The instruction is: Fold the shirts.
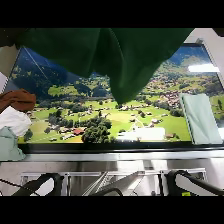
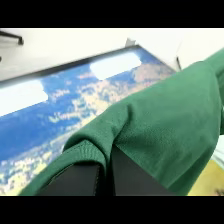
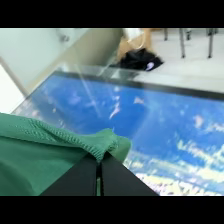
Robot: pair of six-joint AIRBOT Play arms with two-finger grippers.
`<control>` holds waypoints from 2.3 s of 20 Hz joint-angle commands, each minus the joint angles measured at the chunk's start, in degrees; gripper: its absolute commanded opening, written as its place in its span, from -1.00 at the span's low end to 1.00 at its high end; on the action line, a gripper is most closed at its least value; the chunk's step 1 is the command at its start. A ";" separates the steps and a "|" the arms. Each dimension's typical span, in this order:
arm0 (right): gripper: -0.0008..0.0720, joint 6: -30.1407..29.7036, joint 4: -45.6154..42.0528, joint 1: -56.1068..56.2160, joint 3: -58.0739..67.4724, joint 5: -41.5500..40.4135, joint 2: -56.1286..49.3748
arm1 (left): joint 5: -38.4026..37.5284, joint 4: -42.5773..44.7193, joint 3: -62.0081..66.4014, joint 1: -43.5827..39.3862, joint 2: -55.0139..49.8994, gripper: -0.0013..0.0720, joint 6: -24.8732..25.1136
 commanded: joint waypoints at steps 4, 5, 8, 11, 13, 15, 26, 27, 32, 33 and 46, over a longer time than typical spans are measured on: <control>-0.93 0.90 0.33 7.98 -9.68 8.39 -2.73 | -11.78 -0.26 -0.31 -8.13 -7.30 -0.93 -3.19; -0.93 0.90 -1.73 9.38 -13.55 8.41 -2.71 | -11.82 -0.26 -3.45 -9.38 -8.66 -0.93 -3.19; -0.92 0.44 -5.53 11.47 -26.99 6.43 -2.75 | -11.65 -0.24 -16.81 -11.41 -11.72 -0.93 -1.73; -0.93 -1.60 -7.54 11.47 -40.98 0.81 -3.34 | -8.72 -0.07 -32.28 -10.99 -15.37 -0.93 2.47; -0.92 -3.08 -7.87 11.26 -47.34 -1.90 -5.18 | -5.25 -0.11 -40.57 -9.44 -19.06 -0.91 5.49; -0.92 -3.93 -7.85 11.26 -49.75 -3.17 -8.13 | -3.28 -0.35 -44.96 -7.56 -23.19 -0.91 7.06; -0.92 -4.76 -7.67 11.26 -49.77 -4.31 -12.50 | -6.67 -0.42 -49.11 0.37 -26.91 0.68 9.86; -0.92 -4.79 -7.65 11.26 -49.77 -4.57 -12.50 | -6.45 -0.44 -49.11 -0.07 -25.97 0.68 9.84; -0.92 -5.16 -7.65 11.28 -49.77 -4.57 -12.59 | 5.60 -0.52 -49.09 -0.02 -22.01 0.68 9.42; -0.93 -5.20 -7.65 11.28 -49.77 -4.57 -12.59 | 8.04 -0.59 -49.09 -0.04 -21.84 0.66 9.42; -0.93 -10.69 12.66 -4.85 -15.96 -2.16 0.07 | 8.55 -3.54 -10.25 7.85 -3.48 -0.93 3.78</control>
